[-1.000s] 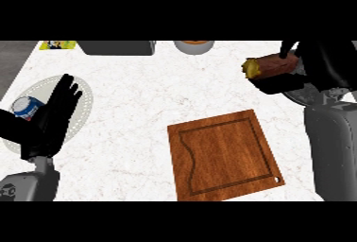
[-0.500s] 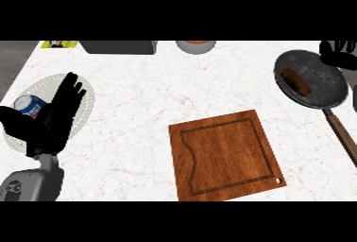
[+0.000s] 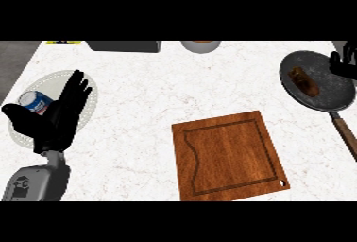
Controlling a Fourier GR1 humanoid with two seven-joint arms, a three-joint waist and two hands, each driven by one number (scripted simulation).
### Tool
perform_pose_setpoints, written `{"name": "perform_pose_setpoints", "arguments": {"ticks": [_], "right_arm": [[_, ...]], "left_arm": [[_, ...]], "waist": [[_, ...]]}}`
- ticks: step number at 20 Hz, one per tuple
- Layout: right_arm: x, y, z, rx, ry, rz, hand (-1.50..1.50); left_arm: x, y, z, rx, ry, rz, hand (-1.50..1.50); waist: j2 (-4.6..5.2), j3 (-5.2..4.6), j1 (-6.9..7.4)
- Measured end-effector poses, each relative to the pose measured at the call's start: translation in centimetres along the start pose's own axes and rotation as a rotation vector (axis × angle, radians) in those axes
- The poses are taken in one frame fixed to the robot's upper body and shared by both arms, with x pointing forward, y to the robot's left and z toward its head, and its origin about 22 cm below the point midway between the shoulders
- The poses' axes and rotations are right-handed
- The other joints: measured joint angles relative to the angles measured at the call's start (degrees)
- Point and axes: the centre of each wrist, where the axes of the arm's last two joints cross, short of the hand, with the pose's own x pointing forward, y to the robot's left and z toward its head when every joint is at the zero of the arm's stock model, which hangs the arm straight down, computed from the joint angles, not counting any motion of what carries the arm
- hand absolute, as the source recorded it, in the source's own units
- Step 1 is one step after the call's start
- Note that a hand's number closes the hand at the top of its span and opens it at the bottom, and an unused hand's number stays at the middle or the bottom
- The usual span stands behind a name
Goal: Pick the sweet potato from the cutting board and place it in the pan
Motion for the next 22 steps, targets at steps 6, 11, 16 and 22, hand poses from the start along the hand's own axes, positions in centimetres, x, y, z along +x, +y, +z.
{"name": "perform_pose_setpoints", "arguments": {"ticks": [6,11,16,22], "right_arm": [[-2.2,2.3,1.2,0.038,0.000,0.009,1.50],[-3.2,3.7,2.2,0.109,0.142,-0.019,-1.50],[-4.4,4.0,3.0,0.186,0.211,-0.085,-1.50],[-5.6,4.0,3.8,0.134,0.195,-0.244,-1.50]], "left_arm": [[0.2,0.1,0.3,-0.015,-0.007,0.000,0.00],[0.5,-0.4,0.1,-0.036,-0.008,0.005,0.00],[0.8,-0.5,-0.4,-0.036,-0.015,0.004,0.00],[0.8,-0.6,-0.2,-0.032,-0.016,0.000,0.00]], "waist": [[0.44,0.07,1.20],[0.82,0.13,1.87],[1.09,0.21,2.01],[0.93,0.31,1.78]]}}
